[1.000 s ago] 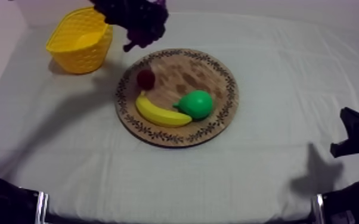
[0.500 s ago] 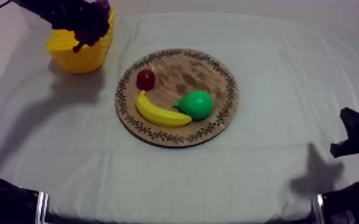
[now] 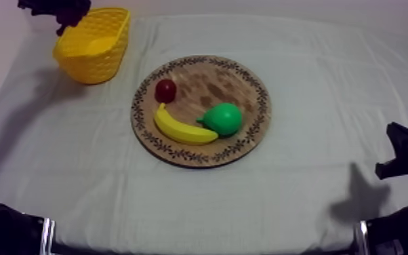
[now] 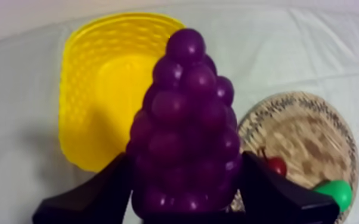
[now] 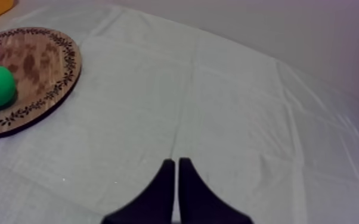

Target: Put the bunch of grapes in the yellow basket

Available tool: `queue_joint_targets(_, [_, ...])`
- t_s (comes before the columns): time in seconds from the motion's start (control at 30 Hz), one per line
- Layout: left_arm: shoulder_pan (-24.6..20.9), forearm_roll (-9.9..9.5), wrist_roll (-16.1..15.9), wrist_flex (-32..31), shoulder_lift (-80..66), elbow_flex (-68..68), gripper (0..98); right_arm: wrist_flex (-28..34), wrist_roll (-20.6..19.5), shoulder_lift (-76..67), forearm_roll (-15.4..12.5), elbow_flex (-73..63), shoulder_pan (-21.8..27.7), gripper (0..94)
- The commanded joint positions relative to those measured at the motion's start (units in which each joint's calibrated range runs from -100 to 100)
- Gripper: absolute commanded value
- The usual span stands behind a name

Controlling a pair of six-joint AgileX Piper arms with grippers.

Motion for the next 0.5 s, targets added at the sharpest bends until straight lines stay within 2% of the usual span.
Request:
queue_joint_targets(0.0, [-0.3, -0.3, 0.1, 0.2, 1.4, -2.1, 57.4, 0.0, 0.0, 0.0, 0.0, 0.0, 0.0, 0.5])
queue_joint_targets(0.17, [-1.1, -1.38, 0.4, 0.5, 4.8, -4.9, 57.2, 0.0, 0.0, 0.0, 0.0, 0.0, 0.0, 0.5])
queue_joint_targets(0.47, [-2.1, -1.98, -0.3, 0.0, 12.1, -8.1, 57.1, 0.0, 0.0, 0.0, 0.0, 0.0, 0.0, 0.5])
